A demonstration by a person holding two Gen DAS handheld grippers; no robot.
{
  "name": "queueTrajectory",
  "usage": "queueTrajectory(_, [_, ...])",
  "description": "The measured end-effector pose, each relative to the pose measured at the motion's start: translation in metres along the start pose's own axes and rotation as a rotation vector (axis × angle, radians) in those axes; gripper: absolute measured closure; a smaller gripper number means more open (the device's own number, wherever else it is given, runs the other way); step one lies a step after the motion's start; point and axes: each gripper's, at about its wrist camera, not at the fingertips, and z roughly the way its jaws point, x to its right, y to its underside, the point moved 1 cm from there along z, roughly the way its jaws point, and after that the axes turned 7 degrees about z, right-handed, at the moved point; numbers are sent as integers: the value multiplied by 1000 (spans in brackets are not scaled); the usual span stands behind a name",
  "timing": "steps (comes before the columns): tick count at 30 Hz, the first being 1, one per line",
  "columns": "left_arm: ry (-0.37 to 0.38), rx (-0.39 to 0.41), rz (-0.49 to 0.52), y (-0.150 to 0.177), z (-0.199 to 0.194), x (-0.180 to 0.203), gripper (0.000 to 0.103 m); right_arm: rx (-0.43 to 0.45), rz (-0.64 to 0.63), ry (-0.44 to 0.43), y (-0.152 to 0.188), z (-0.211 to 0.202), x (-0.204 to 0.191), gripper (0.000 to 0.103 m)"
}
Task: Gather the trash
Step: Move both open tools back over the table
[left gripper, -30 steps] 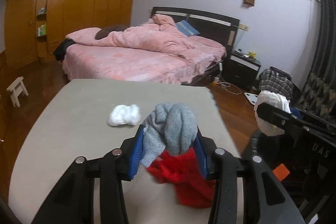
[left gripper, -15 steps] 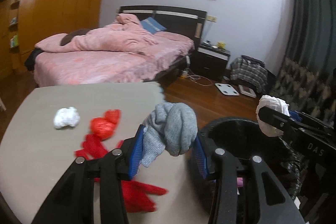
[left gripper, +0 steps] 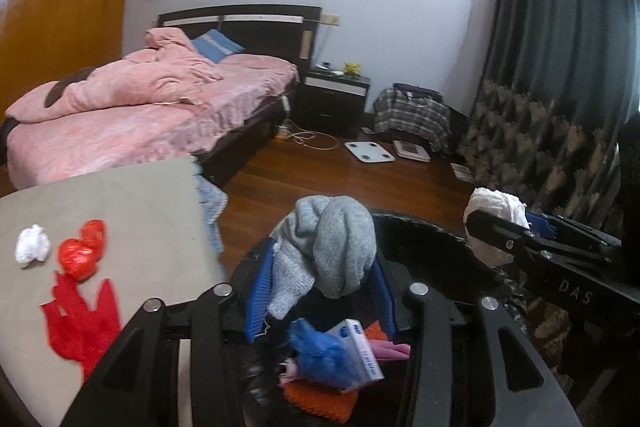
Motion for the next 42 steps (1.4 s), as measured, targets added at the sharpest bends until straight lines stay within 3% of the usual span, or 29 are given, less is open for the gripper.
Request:
queueTrajectory(6, [68,-28,11,4,21,19,57,2,29,33,5,-1,24,57])
queueTrajectory(7, [82,-36,13,5,24,21,53,2,32,39,5,0,25,57])
queueTrajectory(10, [123,-55,16,7,31,24,42,8,45,59,7,0,32,42])
queueTrajectory(15, [112,-43,3,7,24,15,27,39,51,78,5,-5,35,22])
queueTrajectory(17, [86,-29,-2,5,19,8,21,53,50,86,4,-6,34,11])
queueTrajectory(20, [47,-14,-10,2,10,-5,14,62,59,75,1,-8,30,5])
queueTrajectory(30, [-121,17,-52,11,-37,-67,6,34,23,22,1,5,-9,5])
queueTrajectory(42, [-352,1,-157,45,-80,-169,6,4,-59,-118,-14,47,-109,5])
